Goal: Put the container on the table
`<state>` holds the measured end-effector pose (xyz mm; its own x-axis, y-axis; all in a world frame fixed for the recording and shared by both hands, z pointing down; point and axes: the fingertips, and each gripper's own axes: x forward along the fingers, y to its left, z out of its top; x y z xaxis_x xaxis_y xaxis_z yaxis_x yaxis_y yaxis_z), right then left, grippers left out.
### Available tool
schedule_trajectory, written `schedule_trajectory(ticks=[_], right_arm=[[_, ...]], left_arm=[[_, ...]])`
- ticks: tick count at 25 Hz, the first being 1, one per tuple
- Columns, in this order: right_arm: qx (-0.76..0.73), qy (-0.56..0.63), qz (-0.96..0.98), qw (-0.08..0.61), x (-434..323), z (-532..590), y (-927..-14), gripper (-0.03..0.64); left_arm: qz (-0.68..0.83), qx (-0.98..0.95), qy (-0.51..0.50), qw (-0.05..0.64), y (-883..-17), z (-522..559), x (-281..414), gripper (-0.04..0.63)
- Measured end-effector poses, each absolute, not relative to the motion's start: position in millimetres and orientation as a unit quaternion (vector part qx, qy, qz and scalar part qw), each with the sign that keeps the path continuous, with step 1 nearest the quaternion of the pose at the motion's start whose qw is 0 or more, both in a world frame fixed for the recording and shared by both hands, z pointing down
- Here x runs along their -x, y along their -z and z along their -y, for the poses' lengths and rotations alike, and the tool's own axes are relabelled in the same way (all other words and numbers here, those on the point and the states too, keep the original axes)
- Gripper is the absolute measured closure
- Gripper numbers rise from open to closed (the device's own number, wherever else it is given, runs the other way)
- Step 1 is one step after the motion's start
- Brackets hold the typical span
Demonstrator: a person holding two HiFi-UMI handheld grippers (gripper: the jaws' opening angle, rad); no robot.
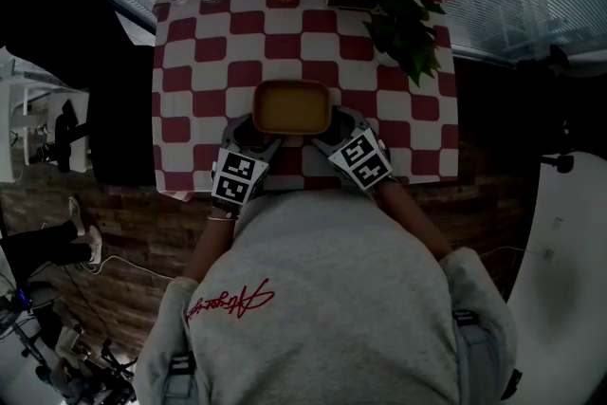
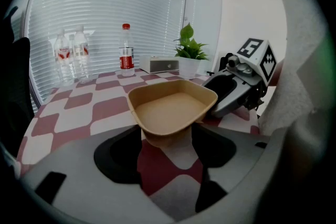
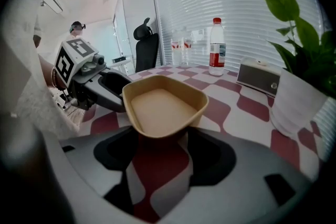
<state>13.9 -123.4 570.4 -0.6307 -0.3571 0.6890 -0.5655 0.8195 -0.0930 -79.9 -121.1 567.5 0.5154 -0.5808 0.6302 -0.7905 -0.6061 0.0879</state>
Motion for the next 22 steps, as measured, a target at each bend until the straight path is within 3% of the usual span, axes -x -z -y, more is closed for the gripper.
schedule_trajectory(ticks=[22], right_arm=[[-0.274, -0.141, 0.883, 0.353, -15.1, 117.9, -570.1, 0.31]], left_arm=[[0.41, -0.851, -0.282, 0.17, -564.5, 117.5, 82.7, 0.282]])
